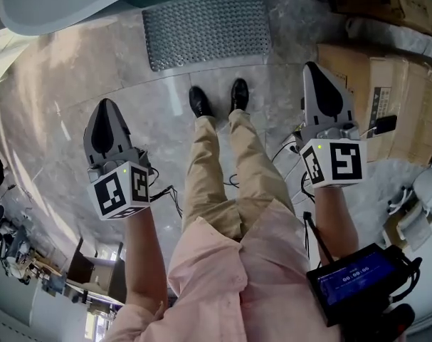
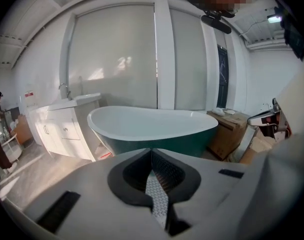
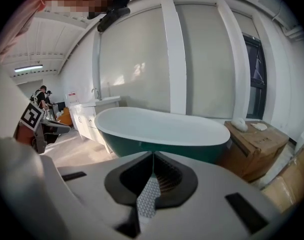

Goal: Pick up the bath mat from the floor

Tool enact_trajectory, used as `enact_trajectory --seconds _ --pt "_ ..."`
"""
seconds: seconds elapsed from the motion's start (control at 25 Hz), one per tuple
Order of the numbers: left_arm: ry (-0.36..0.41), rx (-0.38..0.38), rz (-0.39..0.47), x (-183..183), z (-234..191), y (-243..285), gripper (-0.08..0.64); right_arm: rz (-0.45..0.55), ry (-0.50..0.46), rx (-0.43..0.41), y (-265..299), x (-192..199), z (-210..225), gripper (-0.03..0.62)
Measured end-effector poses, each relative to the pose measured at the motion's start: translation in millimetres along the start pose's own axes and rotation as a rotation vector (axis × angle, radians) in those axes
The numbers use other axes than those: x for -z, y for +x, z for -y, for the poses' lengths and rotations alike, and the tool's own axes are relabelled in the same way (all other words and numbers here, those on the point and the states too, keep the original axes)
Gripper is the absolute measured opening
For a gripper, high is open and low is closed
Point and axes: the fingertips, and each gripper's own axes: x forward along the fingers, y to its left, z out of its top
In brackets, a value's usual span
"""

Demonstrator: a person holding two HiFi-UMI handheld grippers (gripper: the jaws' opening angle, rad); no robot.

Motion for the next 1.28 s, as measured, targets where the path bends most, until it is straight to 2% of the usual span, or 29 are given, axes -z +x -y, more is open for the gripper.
enact_trajectory --seconds 0.2,0.44,0.76,0.88,1.08,1.28 --pt "-0.013 -0.006 -0.031 26.4 -4.6 7.6 0.028 -0.043 0.018 0.015 8.4 34.4 4.5 0.02" --pt "-0.005 0.014 -0.023 18.6 -8.9 20.3 0.028 -0.024 0.02 0.052 18.1 28.2 25.4 0.02" --pt "-0.02 0.038 0.009 19.0 -14.3 44.3 0.028 -0.01 0.014 0.048 42.5 38.8 33.2 0.02" --pt "-0.018 0.052 0.014 32.9 -14.9 55.5 0.028 -0.007 0.02 0.063 52.3 54.0 38.5 0.02" --pt "-0.011 0.036 0.008 77.5 -26.5 77.1 0.028 -0.01 0.015 0.061 77.9 97.7 33.3 0.02" --pt "-0.025 0.037 0.016 92.7 -31.3 81.7 0.028 -0.008 0.013 0.057 82.5 109.1 32.5 0.021"
